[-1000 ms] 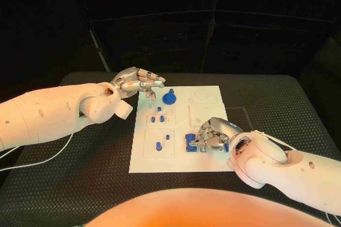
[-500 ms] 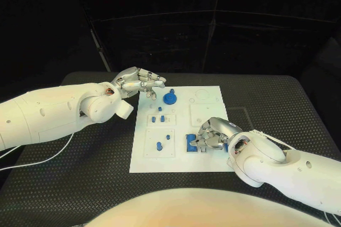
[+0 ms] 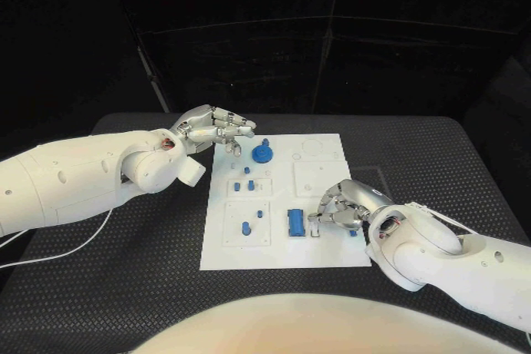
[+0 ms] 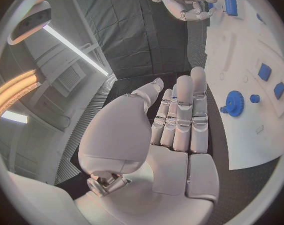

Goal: Assemble the parts on the task board

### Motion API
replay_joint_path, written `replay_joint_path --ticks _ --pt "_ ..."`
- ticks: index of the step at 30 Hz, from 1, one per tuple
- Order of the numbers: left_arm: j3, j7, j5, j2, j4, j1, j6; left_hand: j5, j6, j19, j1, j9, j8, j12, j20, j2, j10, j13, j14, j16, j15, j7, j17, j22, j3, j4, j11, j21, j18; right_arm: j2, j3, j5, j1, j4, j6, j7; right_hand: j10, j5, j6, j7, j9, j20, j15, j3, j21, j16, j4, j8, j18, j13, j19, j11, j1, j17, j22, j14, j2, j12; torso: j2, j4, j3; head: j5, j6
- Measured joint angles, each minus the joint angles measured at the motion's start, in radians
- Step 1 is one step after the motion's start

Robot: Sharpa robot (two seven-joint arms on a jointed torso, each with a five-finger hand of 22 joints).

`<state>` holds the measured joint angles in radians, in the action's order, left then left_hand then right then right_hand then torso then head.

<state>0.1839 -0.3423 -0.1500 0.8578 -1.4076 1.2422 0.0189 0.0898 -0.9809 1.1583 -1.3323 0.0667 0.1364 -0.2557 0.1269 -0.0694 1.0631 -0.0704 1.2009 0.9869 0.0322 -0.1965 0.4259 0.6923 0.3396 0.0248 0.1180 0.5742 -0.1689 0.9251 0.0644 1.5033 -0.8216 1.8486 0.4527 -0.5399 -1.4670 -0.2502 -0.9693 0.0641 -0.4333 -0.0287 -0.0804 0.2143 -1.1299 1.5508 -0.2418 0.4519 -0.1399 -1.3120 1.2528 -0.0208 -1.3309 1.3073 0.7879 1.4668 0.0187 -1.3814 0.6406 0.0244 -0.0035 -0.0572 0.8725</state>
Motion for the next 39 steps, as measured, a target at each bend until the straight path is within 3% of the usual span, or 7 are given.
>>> replay_joint_path --ticks 3,8,15,20,32,39 --pt "0.0 0.0 0.0 0.0 0.0 0.0 0.0 0.0 0.0 0.0 0.0 0.0 0.0 0.0 0.0 0.0 0.0 0.0 0.0 0.0 0.0 0.0 0.0 0.0 0.0 0.0 0.0 0.0 0.0 0.04 0.0 -0.033 0.0 0.019 0.04 0.024 0.002 0.0 0.012 0.012 0.007 0.0 0.002 0.004 0.0 0.0 -0.004 -0.019 0.0 0.0 0.0 0.009 0.003 0.0 -0.003 -0.002 0.003 0.007 0.0 0.0018 0.0008 0.003 0.0" --pt "0.002 0.0 0.0 0.0 0.002 0.0 0.0 0.0 0.0 0.0 0.0 0.0 0.0 0.0 0.0 0.0 0.0 0.0 0.0 0.0 0.0 0.0 0.0 0.0 0.0 0.0 0.0 0.0 0.0 0.11 0.001 -0.071 0.0 0.045 0.069 0.053 0.002 -0.004 0.016 0.015 0.014 -0.007 0.008 0.004 0.0 0.0 -0.004 -0.035 0.0 0.0 0.0 0.016 0.002 0.0 -0.009 0.0 0.003 0.012 -0.001 0.0022 0.002 0.014 0.0" --pt "0.005 0.0 0.0 -0.002 0.004 0.0 0.0 0.0 0.0 0.0 0.0 0.0 0.0 0.0 0.0 0.0 0.0 0.0 0.0 0.0 0.0 0.0 0.0 0.0 0.0 0.0 0.0 0.0 0.0 0.176 0.002 -0.078 0.0 0.05 0.033 0.053 0.004 -0.015 0.016 0.015 0.029 -0.012 0.011 -0.004 0.003 0.0 0.005 -0.069 0.0 -0.056 -0.006 0.018 -0.041 0.0 -0.016 -0.004 0.019 0.026 -0.001 0.0017 0.0009 0.03 0.0" --pt "0.008 0.0 0.0 -0.003 0.004 -0.001 0.0 0.0 0.0 0.0 0.0 0.0 0.0 0.0 0.0 0.0 0.0 0.0 0.0 0.0 0.0 0.0 0.0 0.0 0.0 0.0 0.0 0.0 0.0 0.204 0.002 -0.034 0.0 0.051 -0.008 0.039 0.004 -0.021 0.011 0.021 0.034 -0.012 0.011 -0.001 0.003 0.0 0.008 -0.074 0.0 -0.086 -0.006 0.018 -0.049 0.001 -0.015 -0.004 0.027 0.027 0.0 0.0017 0.0011 0.043 0.0" --pt "0.01 0.0 0.0 -0.002 0.003 -0.001 0.0 0.0 0.004 0.004 0.0 0.0 0.0 -0.004 0.004 0.0 0.0 0.0 0.0 0.0 0.0 0.004 -0.001 -0.001 0.0 0.0 0.0 -0.004 0.0 0.187 0.001 0.076 0.003 0.015 -0.069 0.006 0.008 -0.021 -0.008 0.018 0.042 -0.016 0.015 0.017 0.008 -0.004 -0.005 -0.087 0.0 -0.137 -0.009 0.021 -0.054 0.001 -0.021 -0.004 0.024 0.054 0.001 0.0 -0.0008 0.055 0.0" --pt "0.01 0.0 0.0 0.0 0.003 -0.001 0.0 0.0 0.004 0.004 0.0 0.0 0.0 -0.004 0.004 0.0 0.0 0.0 0.0 0.0 0.0 0.004 -0.001 -0.001 0.0 0.0 0.0 -0.004 0.0 0.169 0.0 0.105 0.018 0.008 -0.091 -0.003 0.008 -0.021 -0.012 0.014 0.042 -0.016 0.015 0.02 0.008 -0.004 -0.002 -0.087 0.0 -0.137 -0.009 0.021 -0.052 0.0 -0.021 -0.004 0.022 0.058 0.001 -0.0005 -0.0008 0.05 0.0"
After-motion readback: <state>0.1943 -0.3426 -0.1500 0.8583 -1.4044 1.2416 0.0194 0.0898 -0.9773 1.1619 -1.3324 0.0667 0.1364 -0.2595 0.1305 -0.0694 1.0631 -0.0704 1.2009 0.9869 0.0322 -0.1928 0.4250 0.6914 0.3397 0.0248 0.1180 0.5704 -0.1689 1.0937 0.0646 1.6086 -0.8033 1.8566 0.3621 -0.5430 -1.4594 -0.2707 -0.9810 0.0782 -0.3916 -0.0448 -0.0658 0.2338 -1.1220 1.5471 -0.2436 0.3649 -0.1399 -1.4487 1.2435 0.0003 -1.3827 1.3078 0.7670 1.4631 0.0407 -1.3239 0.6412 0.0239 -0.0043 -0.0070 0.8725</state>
